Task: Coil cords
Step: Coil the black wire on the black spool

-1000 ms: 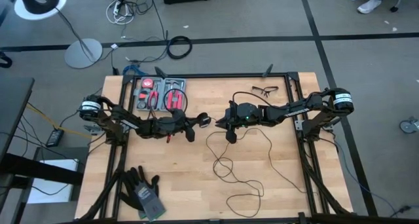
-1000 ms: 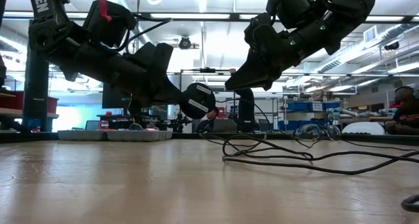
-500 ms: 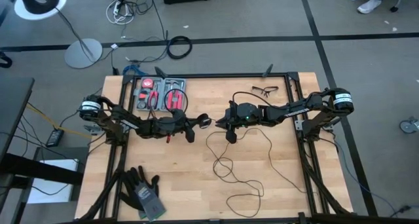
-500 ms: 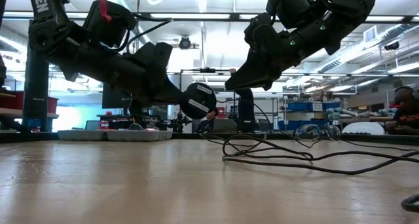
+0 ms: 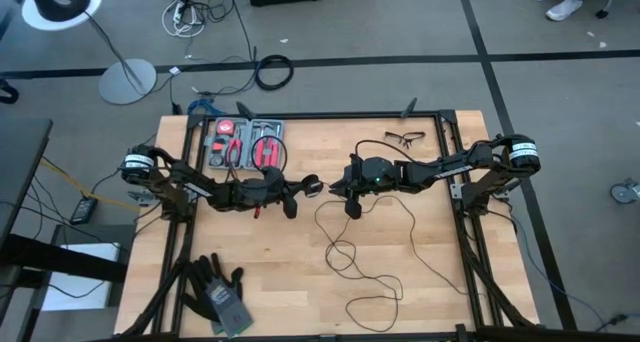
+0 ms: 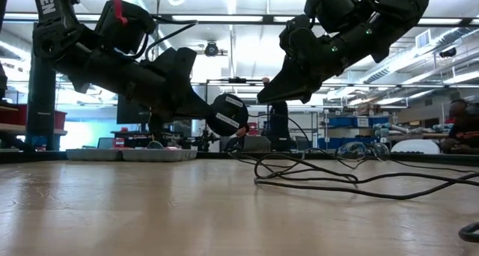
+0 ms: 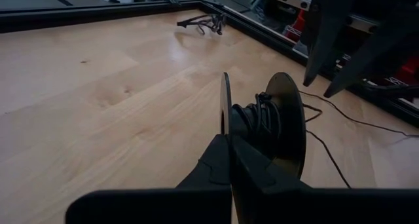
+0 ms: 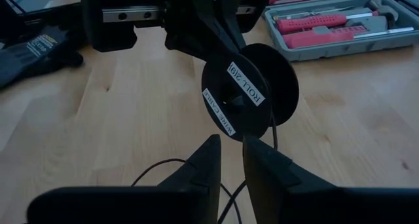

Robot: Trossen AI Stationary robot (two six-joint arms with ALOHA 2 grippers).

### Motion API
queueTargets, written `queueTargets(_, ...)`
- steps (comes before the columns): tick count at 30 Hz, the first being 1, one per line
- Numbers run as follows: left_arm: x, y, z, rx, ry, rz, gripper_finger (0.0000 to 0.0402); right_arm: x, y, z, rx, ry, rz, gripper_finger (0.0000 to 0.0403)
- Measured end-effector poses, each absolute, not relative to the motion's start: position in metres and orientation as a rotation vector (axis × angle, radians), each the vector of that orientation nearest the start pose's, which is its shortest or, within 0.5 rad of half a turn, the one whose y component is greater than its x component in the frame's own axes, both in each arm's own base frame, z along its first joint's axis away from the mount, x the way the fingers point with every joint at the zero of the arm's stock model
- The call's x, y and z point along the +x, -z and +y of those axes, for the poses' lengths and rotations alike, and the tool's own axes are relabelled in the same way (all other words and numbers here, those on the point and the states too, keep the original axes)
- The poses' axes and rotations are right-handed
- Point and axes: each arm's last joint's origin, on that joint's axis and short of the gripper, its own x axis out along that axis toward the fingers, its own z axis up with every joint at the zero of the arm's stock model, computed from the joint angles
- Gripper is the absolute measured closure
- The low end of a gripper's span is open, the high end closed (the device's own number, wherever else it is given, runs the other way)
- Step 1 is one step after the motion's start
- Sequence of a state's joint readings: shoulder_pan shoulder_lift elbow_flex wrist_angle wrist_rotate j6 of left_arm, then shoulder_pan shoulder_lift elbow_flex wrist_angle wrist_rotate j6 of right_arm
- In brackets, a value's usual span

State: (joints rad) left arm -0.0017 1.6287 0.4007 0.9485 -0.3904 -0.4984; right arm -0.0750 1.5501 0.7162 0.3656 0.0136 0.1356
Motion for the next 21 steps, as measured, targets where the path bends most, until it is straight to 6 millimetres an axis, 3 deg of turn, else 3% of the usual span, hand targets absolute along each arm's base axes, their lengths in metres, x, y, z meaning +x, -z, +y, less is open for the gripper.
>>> queueTargets(16, 0.2651, -0.1305, 0.0101, -0.435, -0.443, 0.173, 0.0401, 0.309, -0.1827, -0.0236, 0.147, 0.119, 0.462, 0.0338)
queueTargets(21, 0.2632, -0.1312, 0.0074, -0.408, -0.587, 0.128, 0.0401, 0.309, -0.1827, -0.0236, 0.147, 0.119, 0.462, 0.0338)
